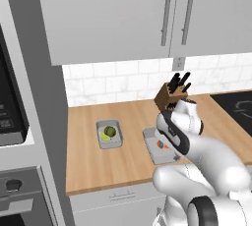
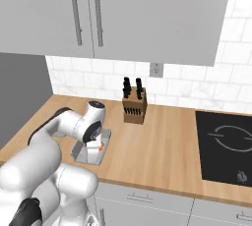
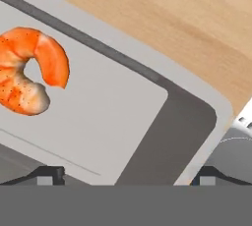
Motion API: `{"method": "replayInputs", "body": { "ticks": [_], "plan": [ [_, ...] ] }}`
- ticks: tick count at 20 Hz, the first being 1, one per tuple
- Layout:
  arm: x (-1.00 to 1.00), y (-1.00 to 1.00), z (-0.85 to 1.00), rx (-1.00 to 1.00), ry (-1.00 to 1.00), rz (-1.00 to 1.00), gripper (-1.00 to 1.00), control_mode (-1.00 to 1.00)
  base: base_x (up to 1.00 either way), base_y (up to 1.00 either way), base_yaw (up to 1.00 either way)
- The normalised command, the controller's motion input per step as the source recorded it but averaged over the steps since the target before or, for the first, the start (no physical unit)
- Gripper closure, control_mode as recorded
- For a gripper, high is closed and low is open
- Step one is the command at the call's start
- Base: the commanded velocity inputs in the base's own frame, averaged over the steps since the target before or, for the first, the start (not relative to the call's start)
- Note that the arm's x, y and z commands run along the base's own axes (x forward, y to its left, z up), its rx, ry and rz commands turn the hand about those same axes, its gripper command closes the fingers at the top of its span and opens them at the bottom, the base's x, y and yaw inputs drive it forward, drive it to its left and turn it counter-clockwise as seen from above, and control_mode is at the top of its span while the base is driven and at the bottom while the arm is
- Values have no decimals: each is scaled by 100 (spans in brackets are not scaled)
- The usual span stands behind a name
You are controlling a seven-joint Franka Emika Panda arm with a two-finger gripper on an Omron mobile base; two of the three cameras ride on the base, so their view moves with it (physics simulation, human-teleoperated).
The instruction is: Take the meat container that has the shrimp and place it on the second highest rack of the freezer. Then take the vegetable container that has the lemon wedge and lime and place it on the highest rack of the freezer.
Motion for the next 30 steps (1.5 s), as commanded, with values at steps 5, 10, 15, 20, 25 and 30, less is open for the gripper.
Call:
{"method": "replayInputs", "body": {
  "ticks": [5, 10, 15, 20, 25, 30],
  "plan": [
    [23, -13, -23, 0, 1, -3, -100, -100, 0, 0, 0],
    [16, -8, -33, 0, 2, -3, -100, -100, 0, 0, 0],
    [0, 0, -66, 0, 3, -1, -100, -100, 0, 0, 0],
    [-12, 8, -86, -4, 1, -2, -100, -100, 0, 0, 0],
    [-51, 44, -100, -20, -1, -11, 100, -100, 0, 0, 0],
    [-64, 35, -100, -17, -10, -16, 100, -100, 0, 0, 0]
  ]
}}
